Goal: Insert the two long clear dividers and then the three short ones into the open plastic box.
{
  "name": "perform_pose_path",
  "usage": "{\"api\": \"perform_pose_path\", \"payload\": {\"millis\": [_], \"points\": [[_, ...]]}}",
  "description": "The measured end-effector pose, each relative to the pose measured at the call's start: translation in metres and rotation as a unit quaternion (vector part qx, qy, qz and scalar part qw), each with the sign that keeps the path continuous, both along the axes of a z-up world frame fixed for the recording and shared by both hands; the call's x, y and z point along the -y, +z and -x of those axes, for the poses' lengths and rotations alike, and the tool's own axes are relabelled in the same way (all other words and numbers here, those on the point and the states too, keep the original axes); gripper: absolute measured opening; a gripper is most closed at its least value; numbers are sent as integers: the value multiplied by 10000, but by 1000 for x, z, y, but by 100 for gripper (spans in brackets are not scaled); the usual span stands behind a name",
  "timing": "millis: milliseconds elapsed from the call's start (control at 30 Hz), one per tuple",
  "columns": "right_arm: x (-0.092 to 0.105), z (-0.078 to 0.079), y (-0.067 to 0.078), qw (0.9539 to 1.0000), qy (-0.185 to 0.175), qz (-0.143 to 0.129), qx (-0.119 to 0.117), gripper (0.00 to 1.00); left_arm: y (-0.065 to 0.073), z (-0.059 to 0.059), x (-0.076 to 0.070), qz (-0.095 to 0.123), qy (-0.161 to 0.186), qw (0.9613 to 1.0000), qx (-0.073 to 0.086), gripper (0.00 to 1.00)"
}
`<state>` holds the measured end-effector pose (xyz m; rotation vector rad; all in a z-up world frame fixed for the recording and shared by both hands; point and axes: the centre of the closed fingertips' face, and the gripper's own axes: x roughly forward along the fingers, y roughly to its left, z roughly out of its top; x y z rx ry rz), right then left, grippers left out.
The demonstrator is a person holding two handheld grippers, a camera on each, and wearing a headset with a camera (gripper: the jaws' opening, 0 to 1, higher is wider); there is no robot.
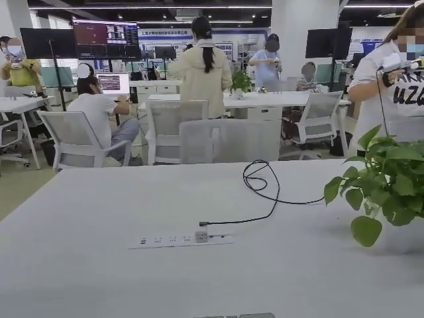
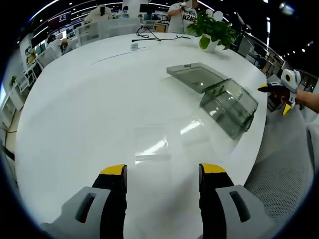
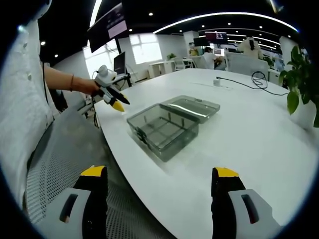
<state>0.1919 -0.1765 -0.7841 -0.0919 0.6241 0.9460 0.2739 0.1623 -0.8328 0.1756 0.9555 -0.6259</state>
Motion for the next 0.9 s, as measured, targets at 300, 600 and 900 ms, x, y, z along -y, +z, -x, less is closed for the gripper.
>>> {"api": "perform_pose_path", "payload": {"millis": [300, 600, 900], "points": [[0, -1, 0, 10000, -56, -32, -30, 86, -15, 1, -5, -375, 2, 9988, -313, 50], [0, -2, -2, 9999, -105, -70, -37, 86, -18, 0, -6, -881, -186, 9956, -263, 43], [1, -4, -3, 9998, -145, -104, -27, 85, -18, -1, -8, -1100, -158, 9928, -449, 39]]}}
